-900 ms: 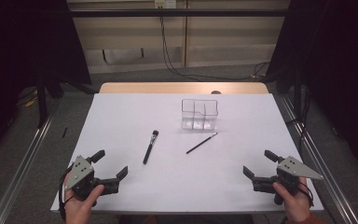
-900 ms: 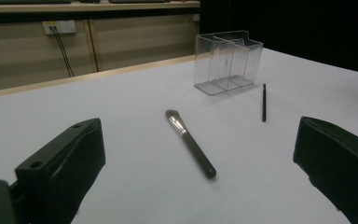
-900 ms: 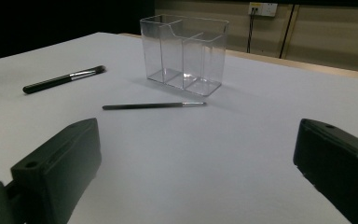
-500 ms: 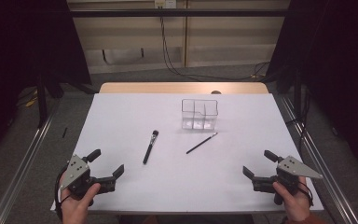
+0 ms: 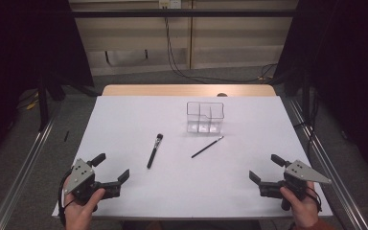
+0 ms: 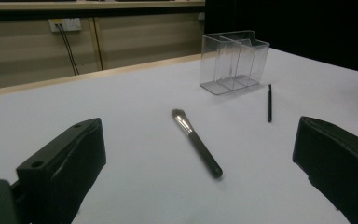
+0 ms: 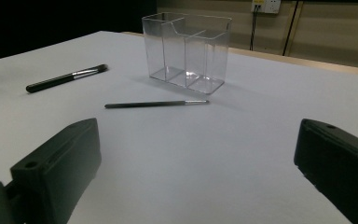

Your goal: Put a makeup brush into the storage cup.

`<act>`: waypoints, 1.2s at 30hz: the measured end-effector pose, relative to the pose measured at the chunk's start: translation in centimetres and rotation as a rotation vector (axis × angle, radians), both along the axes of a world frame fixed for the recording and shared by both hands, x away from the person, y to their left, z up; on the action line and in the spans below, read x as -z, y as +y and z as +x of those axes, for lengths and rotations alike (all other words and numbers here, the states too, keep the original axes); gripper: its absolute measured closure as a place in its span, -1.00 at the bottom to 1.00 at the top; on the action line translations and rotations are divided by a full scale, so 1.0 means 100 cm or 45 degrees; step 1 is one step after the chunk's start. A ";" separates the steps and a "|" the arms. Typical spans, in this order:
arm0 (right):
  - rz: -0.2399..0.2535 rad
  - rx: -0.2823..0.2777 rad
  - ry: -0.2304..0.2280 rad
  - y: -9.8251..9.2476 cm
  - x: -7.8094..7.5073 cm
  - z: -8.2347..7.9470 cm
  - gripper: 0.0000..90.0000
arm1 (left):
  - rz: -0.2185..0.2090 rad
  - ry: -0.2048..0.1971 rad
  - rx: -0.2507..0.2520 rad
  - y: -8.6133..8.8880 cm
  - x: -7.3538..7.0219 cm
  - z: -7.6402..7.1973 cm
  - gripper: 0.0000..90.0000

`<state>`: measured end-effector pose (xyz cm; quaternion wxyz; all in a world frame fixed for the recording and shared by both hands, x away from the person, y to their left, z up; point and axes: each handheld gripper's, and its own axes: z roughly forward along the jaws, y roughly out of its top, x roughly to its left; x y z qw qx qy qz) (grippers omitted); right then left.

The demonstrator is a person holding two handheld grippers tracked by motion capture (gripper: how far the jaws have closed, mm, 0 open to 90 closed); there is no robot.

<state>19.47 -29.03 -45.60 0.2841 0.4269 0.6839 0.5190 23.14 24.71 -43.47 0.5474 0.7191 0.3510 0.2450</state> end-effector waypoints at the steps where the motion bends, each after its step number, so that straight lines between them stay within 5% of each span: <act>1: -0.001 -0.002 0.001 0.000 0.000 0.000 -1.00 | 0.003 -0.009 0.003 0.000 0.000 0.000 -0.95; 15: -0.012 -0.008 0.005 0.003 0.000 -0.001 -0.99 | 0.011 -0.031 0.006 -0.008 -0.010 0.007 -0.92; 20: -0.006 -0.002 0.014 0.003 0.000 -0.001 -0.99 | 0.032 -0.004 0.016 -0.017 -0.012 0.018 -0.93; 27: -0.011 -0.015 0.004 0.005 0.000 -0.001 -0.99 | 0.056 -0.055 0.041 -0.032 -0.017 0.037 -0.93; 31: -0.024 -0.025 0.001 0.005 0.000 -0.001 -1.00 | 0.004 -0.064 0.041 -0.036 -0.024 0.051 -0.93; 36: -0.032 -0.033 0.002 0.006 0.000 -0.002 -1.00 | 0.015 -0.064 0.026 -0.041 -0.027 0.063 -0.93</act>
